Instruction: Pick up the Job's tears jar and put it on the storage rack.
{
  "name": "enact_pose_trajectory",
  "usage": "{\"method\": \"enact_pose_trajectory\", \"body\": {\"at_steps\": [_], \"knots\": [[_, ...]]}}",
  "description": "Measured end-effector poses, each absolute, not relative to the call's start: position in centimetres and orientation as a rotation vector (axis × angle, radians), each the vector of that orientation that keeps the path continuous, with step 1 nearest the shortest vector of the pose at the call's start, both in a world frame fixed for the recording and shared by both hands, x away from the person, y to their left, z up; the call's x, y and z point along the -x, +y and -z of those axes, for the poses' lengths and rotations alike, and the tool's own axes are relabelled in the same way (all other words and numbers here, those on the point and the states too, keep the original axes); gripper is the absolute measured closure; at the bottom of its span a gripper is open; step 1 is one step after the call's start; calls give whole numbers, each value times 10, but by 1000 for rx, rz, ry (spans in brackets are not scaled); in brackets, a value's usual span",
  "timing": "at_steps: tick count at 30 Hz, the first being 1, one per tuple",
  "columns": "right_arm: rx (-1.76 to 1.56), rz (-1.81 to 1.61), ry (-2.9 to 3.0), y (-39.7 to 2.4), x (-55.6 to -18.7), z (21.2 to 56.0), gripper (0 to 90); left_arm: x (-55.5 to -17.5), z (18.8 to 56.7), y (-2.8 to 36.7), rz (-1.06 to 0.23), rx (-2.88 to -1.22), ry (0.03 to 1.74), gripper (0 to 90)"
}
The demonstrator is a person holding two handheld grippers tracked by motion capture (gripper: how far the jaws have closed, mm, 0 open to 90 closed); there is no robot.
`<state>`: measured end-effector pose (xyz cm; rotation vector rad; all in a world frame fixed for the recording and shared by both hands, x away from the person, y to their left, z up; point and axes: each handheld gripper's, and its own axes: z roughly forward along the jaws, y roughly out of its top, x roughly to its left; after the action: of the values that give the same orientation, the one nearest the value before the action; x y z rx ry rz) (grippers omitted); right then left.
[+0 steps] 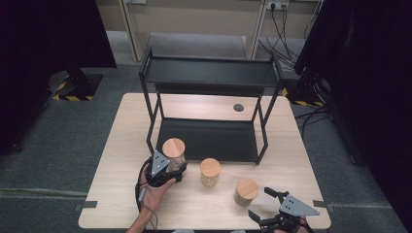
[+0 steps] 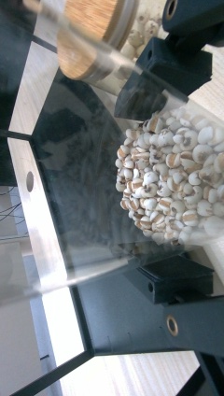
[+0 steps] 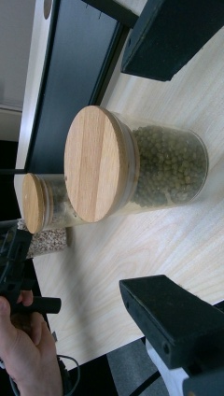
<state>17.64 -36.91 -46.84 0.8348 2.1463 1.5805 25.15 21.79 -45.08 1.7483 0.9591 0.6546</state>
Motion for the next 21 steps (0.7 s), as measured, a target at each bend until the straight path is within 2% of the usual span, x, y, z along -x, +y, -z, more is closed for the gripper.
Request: {"method": "enact_pose_trajectory", "body": {"at_steps": [21], "knots": [[-836,-1581,2147,-369,-177,469,8,-272,434,213,-662,-1754,978,254]]}}
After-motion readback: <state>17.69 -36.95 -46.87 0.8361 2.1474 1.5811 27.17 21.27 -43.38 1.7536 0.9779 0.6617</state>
